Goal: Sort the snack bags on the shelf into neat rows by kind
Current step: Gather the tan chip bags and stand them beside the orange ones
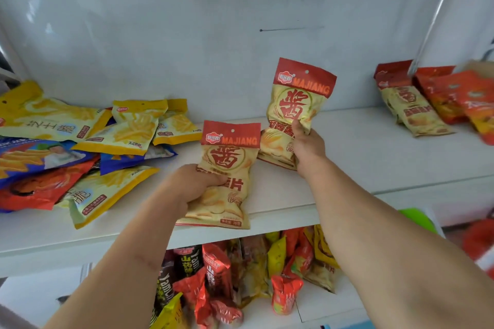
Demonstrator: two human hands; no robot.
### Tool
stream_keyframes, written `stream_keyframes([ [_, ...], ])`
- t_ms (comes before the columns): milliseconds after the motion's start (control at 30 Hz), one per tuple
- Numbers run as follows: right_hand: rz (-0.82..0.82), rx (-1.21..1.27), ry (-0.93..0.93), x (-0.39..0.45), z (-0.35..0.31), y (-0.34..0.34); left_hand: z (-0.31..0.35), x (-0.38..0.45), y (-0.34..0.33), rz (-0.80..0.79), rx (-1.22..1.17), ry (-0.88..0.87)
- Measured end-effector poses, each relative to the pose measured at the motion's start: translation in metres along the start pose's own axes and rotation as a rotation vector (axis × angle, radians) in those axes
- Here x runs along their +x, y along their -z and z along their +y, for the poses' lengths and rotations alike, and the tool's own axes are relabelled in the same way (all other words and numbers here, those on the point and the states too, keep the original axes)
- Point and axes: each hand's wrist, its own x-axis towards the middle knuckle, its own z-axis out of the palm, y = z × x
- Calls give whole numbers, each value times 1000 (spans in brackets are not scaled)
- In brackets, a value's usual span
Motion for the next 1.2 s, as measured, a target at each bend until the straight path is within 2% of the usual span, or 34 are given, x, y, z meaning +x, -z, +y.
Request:
stream_keyframes([
  [200, 38, -1, -48, -13, -5, 47, -10, -12, -28, -229, -196, -67],
  [433, 136, -122, -32, -8, -10, 132, -3, -21, -102, -309, -257, -125],
  [667, 158, -140, 41, 36, -23, 233, 23, -19, -209, -308, -314, -221],
  [900, 120, -219, 114, 101, -38, 341, 48, -17, -328, -278, -386, -227],
  [1200, 56, -287, 158, 171, -35, 409, 76, -1, -412, -204, -403, -238],
])
